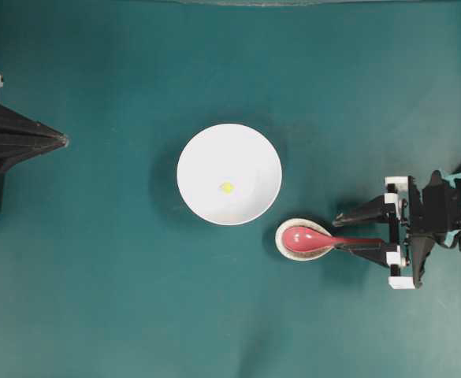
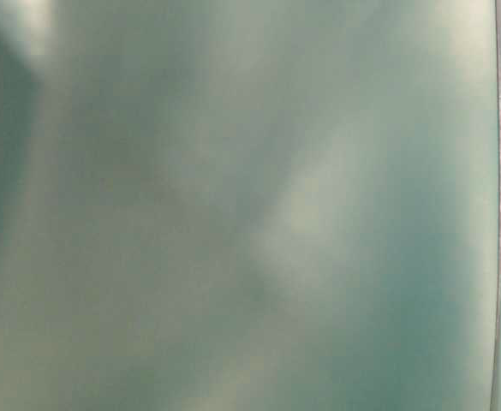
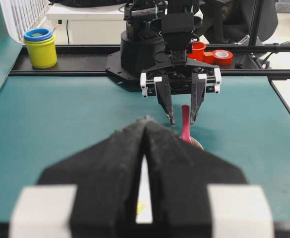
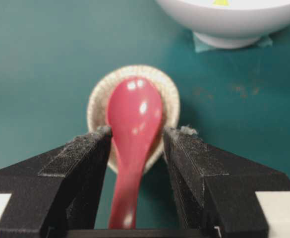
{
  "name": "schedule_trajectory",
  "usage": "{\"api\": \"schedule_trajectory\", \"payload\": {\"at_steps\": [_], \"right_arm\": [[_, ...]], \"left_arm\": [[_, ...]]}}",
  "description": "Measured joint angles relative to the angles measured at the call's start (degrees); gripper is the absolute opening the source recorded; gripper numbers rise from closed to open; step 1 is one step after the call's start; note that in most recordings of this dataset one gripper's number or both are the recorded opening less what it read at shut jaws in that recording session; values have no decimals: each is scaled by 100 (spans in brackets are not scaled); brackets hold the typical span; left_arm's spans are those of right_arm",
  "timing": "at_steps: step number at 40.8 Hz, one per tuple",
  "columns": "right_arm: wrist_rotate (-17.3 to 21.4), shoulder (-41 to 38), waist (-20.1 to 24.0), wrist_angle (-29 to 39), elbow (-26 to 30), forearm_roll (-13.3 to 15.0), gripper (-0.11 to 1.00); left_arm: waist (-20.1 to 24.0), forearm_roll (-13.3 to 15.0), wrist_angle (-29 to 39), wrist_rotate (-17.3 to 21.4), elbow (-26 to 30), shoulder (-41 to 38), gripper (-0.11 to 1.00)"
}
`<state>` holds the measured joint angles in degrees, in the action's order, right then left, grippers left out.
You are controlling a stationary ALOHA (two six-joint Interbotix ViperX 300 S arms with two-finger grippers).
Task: Scoop the yellow hexagonal prism block from the bowl with a spoon using the right arm.
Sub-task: 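Move the right gripper left toward the pink spoon handle, then close the right gripper on the pink spoon handle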
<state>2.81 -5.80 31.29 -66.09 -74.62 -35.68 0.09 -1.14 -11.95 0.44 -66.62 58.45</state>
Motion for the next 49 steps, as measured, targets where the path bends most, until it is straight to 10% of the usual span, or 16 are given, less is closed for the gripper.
{"api": "schedule_trajectory", "payload": {"at_steps": [49], "right_arm": [[264, -396, 193, 114, -9, -9, 50]], "left_arm": [[9, 0, 79, -9, 0, 0, -1]]}}
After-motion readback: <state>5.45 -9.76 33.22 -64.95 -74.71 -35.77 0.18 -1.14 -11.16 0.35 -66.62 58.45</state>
